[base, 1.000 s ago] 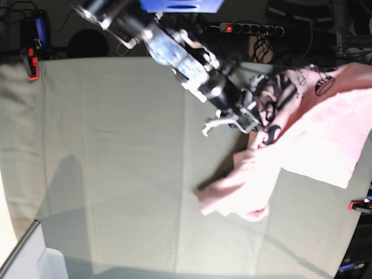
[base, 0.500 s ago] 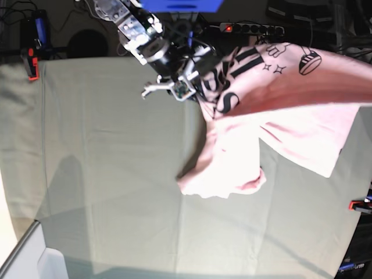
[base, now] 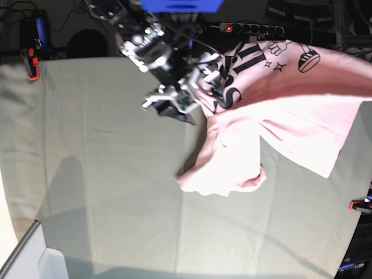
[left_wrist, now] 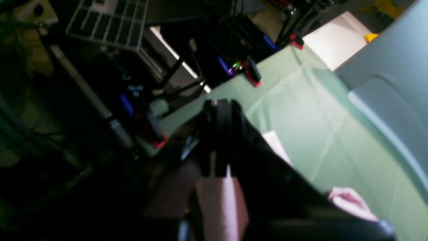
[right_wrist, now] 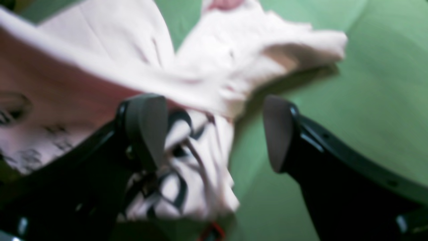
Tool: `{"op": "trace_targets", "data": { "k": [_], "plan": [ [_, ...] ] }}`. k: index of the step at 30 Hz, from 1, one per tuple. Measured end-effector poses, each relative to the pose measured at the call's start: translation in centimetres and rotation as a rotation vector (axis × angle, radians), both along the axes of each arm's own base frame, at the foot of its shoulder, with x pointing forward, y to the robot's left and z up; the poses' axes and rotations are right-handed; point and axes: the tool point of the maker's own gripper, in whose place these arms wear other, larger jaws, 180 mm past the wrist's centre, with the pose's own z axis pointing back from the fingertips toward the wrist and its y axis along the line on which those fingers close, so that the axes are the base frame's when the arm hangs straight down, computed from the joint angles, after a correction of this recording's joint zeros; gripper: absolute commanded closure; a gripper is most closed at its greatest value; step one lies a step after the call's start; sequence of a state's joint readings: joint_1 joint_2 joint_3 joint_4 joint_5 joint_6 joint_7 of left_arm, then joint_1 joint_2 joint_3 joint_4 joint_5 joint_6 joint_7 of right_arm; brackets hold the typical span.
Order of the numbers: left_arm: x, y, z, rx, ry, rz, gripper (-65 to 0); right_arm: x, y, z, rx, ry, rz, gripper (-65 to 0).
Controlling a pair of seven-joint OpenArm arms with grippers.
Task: Layout the t-shirt on the table in an organized manner, then fold the t-shirt properly
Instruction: 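Grasp the shirt fabric with the right gripper and lift it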
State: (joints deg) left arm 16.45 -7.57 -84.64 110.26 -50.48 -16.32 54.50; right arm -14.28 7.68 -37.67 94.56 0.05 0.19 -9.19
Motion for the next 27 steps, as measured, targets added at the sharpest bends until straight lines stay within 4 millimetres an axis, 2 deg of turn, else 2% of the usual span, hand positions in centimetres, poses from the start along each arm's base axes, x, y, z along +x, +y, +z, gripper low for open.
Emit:
{"op": "trace_targets", "data": {
  "k": [8, 11, 15, 18, 25, 27],
  "plan": [
    [0.0, 0.1, 0.4, 0.014, 0.002, -0.002, -0.2, -0.9, 4.4, -2.3, -0.061, 0.002, 0.180, -45.7],
    [0.0, 0.1, 0.4, 0.015, 0.002, -0.002, -0.2, -0.4, 4.6, -3.4, -0.102, 0.005, 0.208, -45.6],
    [0.2, 0.4, 1.2, 0.035, -0.007, -0.006, -0.2, 0.8, 5.1, -4.1, -0.115, 0.006, 0.205, -45.6],
    [0.2, 0.4, 0.9, 0.030, 0.000, -0.005, -0.2, 1.7, 5.3, -4.4, -0.132, 0.004, 0.206, -45.6],
    [0.1, 0.4, 0.9, 0.032, 0.001, -0.006, -0.2, 3.7, 5.7, -3.3, -0.132, -0.038, 0.201, -45.0],
    [0.2, 0.3, 0.9, 0.032, 0.001, -0.007, -0.2, 4.3, 5.4, -3.0, -0.139, -0.053, 0.199, -41.8]
  ]
}}
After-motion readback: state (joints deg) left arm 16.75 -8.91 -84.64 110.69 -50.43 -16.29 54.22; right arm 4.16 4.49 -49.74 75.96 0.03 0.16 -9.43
